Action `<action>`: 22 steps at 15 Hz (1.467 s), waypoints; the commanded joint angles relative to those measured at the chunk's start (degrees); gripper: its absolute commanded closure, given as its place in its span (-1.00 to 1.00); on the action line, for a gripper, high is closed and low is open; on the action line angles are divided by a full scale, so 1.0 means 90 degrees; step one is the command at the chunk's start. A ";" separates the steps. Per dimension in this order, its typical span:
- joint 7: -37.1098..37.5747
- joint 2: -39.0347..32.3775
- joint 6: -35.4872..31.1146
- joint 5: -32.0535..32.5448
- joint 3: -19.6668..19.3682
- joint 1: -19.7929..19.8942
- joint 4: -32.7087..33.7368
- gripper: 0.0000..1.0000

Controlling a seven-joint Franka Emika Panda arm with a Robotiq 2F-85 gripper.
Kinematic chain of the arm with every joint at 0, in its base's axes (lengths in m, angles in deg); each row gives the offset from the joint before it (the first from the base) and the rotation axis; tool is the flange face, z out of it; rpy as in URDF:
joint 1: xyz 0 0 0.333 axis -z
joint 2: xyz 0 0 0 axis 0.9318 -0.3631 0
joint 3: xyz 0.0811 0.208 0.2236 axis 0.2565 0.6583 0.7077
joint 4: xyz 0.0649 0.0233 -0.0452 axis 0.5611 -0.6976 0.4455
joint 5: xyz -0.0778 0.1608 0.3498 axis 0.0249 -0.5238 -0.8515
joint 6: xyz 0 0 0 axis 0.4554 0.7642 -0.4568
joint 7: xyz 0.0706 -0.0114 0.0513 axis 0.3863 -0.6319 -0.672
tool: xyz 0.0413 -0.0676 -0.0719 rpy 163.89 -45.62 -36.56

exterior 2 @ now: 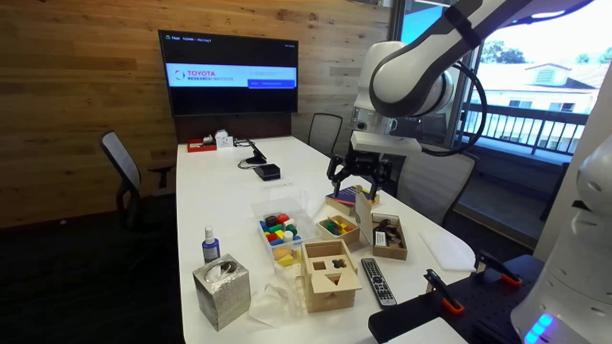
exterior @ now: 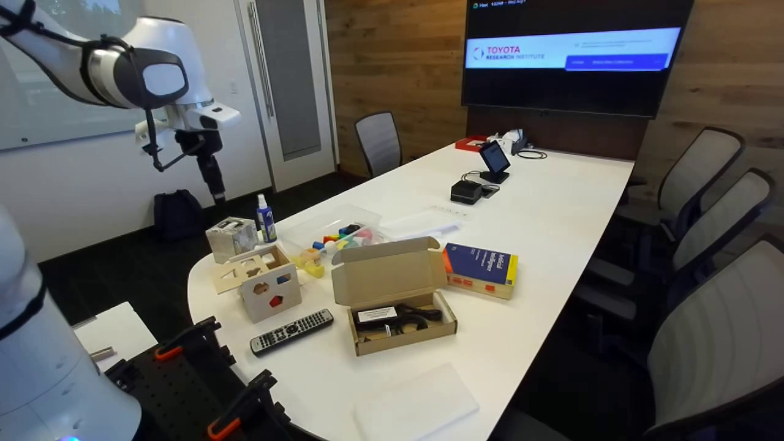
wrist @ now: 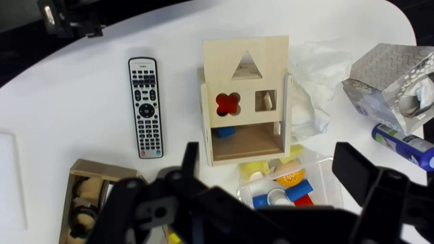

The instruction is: Close the lid of the toy box

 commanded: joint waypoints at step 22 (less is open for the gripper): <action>0.1379 -0.4393 -0.2758 0.0597 -0.1085 -0.1956 0.0718 -1.00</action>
